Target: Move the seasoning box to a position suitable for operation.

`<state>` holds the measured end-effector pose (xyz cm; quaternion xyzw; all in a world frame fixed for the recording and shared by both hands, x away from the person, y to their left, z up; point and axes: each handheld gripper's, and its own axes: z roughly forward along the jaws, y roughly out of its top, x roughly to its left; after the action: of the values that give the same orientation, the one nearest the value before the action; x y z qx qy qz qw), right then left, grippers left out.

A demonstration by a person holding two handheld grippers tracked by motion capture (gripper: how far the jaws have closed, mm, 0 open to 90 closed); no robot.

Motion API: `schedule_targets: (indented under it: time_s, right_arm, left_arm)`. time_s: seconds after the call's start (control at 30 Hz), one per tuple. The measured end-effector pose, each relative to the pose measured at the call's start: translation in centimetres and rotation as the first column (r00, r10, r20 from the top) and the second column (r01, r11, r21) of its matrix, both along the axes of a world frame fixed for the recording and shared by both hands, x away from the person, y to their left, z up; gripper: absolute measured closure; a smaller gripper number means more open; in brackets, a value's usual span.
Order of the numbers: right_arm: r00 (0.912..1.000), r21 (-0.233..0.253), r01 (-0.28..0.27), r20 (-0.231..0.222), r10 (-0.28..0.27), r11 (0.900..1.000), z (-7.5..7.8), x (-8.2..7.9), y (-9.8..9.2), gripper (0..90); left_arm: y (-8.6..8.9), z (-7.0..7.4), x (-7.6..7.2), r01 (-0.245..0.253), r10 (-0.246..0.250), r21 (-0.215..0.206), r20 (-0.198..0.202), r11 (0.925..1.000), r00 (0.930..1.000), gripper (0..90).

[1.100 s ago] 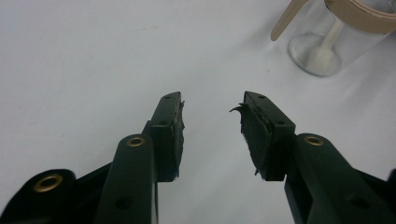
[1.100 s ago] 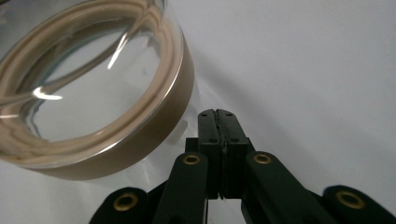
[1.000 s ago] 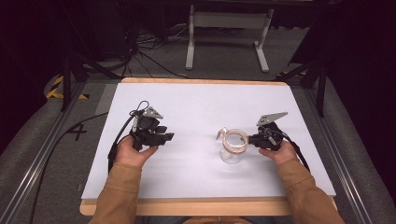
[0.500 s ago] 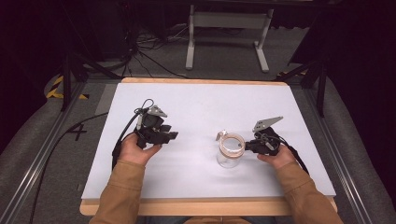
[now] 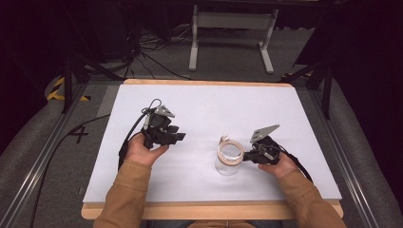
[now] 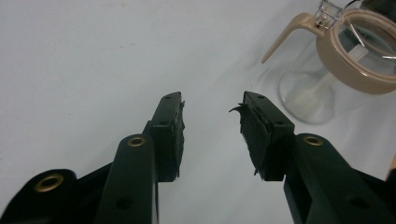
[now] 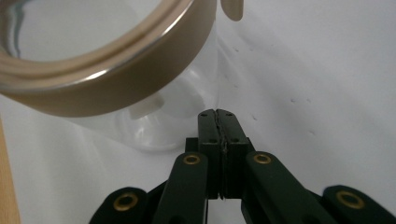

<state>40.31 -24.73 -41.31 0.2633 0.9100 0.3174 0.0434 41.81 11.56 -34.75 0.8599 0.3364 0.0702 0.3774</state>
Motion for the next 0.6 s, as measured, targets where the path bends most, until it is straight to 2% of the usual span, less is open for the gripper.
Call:
schedule_targets:
  time_s: [0.27, 0.33, 0.43, 0.6]
  right_arm:
    - [0.9996, -0.023, -0.022, -0.021, 0.021, 1.0, -0.3, -0.6, 0.6, 89.5]
    - [0.9994, -0.031, -0.031, -0.018, 0.03, 0.999, -0.4, -0.8, 0.9, 89.5]
    - [0.999, -0.042, -0.038, -0.025, 0.037, 0.998, -0.4, -1.1, 1.2, 89.5]
    - [0.9981, -0.056, -0.059, -0.02, 0.058, 0.997, -0.6, -1.4, 1.6, 89.5]
  left_arm:
    - [-0.7, 0.0, 0.3, 0.012, -0.012, 0.004, -0.005, 0.9999, 0.9999, 61.5]
    - [-0.9, 0.1, 0.3, 0.011, -0.011, 0.014, 0.002, 0.9998, 0.9999, 65.0]
    - [-1.0, 0.1, 0.4, 0.013, -0.013, -0.006, -0.001, 0.9999, 0.9999, 66.3]
    - [-1.2, 0.3, 0.6, 0.021, -0.021, -0.015, -0.006, 0.9997, 0.9998, 67.3]
